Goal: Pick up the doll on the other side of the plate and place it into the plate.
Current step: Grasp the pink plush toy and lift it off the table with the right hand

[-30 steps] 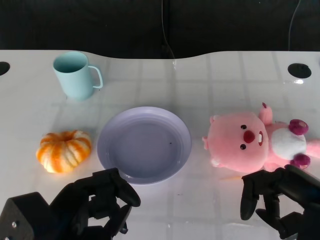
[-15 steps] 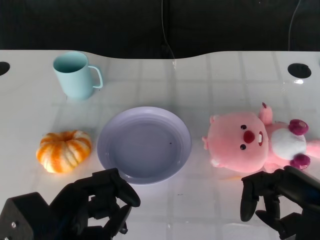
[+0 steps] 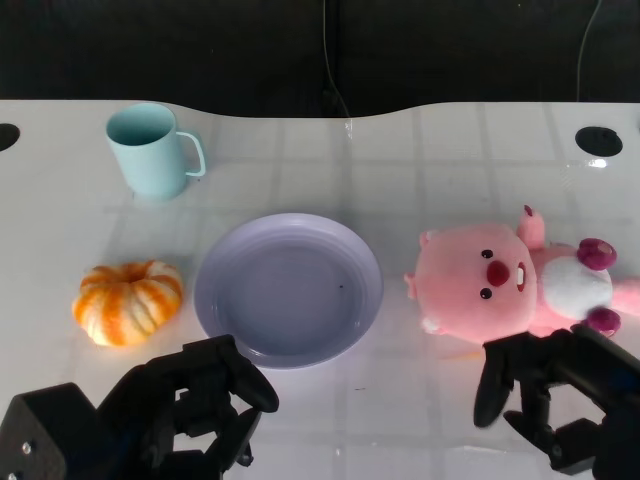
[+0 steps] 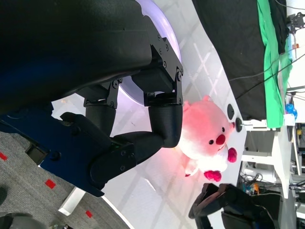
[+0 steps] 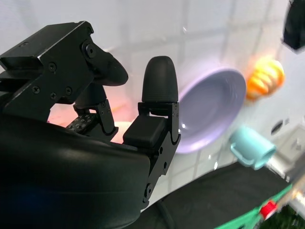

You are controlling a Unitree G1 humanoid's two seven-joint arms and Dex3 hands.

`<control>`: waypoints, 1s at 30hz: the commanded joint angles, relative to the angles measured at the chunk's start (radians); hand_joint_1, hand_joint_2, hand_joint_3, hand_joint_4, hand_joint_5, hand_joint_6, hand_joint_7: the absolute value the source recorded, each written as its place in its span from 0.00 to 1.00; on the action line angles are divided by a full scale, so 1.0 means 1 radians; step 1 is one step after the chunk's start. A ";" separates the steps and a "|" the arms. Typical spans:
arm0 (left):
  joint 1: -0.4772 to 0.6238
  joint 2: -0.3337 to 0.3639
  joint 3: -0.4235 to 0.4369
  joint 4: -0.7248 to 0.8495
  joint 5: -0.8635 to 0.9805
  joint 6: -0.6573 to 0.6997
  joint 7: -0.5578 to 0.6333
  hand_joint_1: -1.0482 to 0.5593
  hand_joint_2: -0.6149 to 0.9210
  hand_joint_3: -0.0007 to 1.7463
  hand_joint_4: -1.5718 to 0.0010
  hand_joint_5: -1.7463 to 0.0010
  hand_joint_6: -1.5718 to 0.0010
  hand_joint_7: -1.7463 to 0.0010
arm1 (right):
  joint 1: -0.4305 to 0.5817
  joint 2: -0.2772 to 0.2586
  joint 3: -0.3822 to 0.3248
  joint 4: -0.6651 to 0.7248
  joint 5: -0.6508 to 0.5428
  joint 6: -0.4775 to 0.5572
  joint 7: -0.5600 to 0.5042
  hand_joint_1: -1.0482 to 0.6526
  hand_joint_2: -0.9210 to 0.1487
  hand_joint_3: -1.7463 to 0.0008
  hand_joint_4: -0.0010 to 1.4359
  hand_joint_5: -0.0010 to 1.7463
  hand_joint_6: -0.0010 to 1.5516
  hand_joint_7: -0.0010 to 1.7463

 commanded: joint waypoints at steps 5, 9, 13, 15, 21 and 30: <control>-0.009 0.011 0.012 0.008 -0.007 -0.004 -0.006 0.45 0.81 0.56 0.62 0.00 0.55 0.23 | 0.020 0.038 -0.061 -0.101 0.004 0.073 -0.086 0.66 0.36 0.52 0.40 0.66 0.38 0.45; -0.014 0.016 0.009 0.010 0.008 -0.002 -0.001 0.45 0.81 0.56 0.62 0.00 0.55 0.23 | 0.017 0.043 -0.081 -0.141 -0.011 0.067 -0.130 0.58 0.29 0.63 0.36 0.58 0.34 0.33; -0.020 0.008 0.012 0.015 -0.007 0.002 -0.003 0.45 0.80 0.56 0.62 0.00 0.55 0.23 | 0.015 0.034 -0.088 -0.233 -0.126 0.144 -0.174 0.45 0.09 0.86 0.26 0.52 0.24 0.23; -0.025 0.006 0.015 0.021 -0.010 0.001 -0.002 0.45 0.80 0.56 0.62 0.00 0.55 0.23 | 0.011 0.035 -0.081 -0.288 -0.205 0.215 -0.181 0.38 0.02 0.94 0.21 0.52 0.19 0.20; -0.039 0.009 0.021 0.039 -0.014 -0.003 -0.008 0.45 0.80 0.57 0.63 0.00 0.55 0.24 | -0.054 0.026 -0.030 -0.344 -0.412 0.408 -0.131 0.28 0.00 0.96 0.10 0.46 0.07 0.13; -0.047 0.011 0.024 0.050 -0.012 -0.003 -0.010 0.46 0.81 0.56 0.63 0.00 0.56 0.23 | -0.215 -0.043 0.095 -0.269 -0.771 0.600 0.052 0.20 0.00 0.97 0.12 0.35 0.08 0.07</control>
